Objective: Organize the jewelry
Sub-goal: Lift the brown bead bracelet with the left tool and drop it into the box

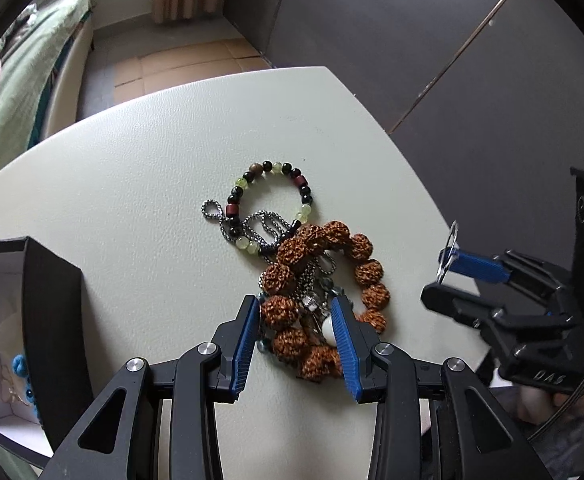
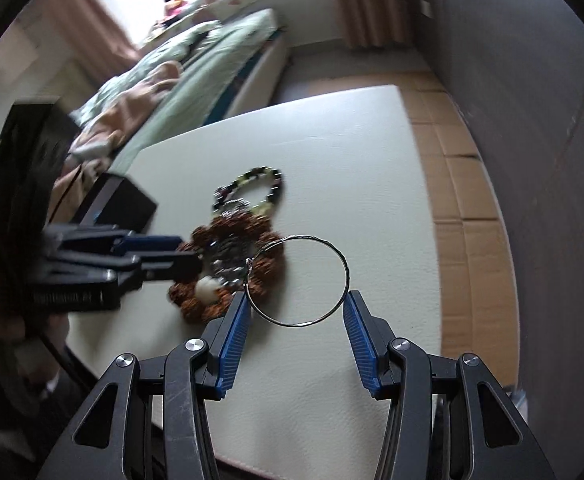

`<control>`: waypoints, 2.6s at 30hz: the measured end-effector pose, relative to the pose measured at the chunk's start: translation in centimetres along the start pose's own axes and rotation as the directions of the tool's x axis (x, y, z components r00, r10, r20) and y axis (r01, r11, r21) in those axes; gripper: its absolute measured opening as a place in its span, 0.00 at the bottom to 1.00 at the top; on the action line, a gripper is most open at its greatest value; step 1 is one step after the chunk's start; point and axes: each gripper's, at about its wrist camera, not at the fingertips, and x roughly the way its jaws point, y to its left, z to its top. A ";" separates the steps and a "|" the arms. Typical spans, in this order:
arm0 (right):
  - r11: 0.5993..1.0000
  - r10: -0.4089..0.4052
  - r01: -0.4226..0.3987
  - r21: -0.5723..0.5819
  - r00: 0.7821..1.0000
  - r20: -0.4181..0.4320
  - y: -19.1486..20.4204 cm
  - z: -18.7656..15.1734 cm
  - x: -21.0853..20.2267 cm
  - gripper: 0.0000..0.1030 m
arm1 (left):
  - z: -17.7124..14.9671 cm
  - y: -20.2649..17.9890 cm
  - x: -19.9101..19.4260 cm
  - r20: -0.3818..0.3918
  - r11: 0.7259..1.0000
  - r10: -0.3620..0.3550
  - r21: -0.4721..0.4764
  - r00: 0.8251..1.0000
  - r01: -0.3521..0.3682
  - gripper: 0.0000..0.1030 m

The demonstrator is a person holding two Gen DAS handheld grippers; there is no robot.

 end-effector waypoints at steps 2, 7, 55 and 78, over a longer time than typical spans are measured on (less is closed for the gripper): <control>0.999 -0.002 0.002 0.032 1.000 0.004 -0.2 0.3 0.1 0.47 | 0.0 -0.2 0.4 -0.001 0.999 0.032 0.011 0.999 -0.032 0.38; 0.996 -0.009 0.008 0.084 1.000 0.014 0.7 1.3 0.3 0.47 | -0.2 -0.3 0.6 0.011 0.997 0.078 0.027 0.997 -0.079 0.20; 0.963 0.266 -0.264 -0.058 0.963 0.033 19.6 5.8 5.0 0.48 | -3.7 13.7 -20.9 0.420 0.942 0.181 -0.333 0.889 -0.034 0.20; 0.965 0.229 -0.232 0.121 0.973 0.038 14.0 4.8 2.3 0.84 | -2.6 11.7 -17.1 0.369 0.950 0.103 -0.313 0.924 0.020 0.73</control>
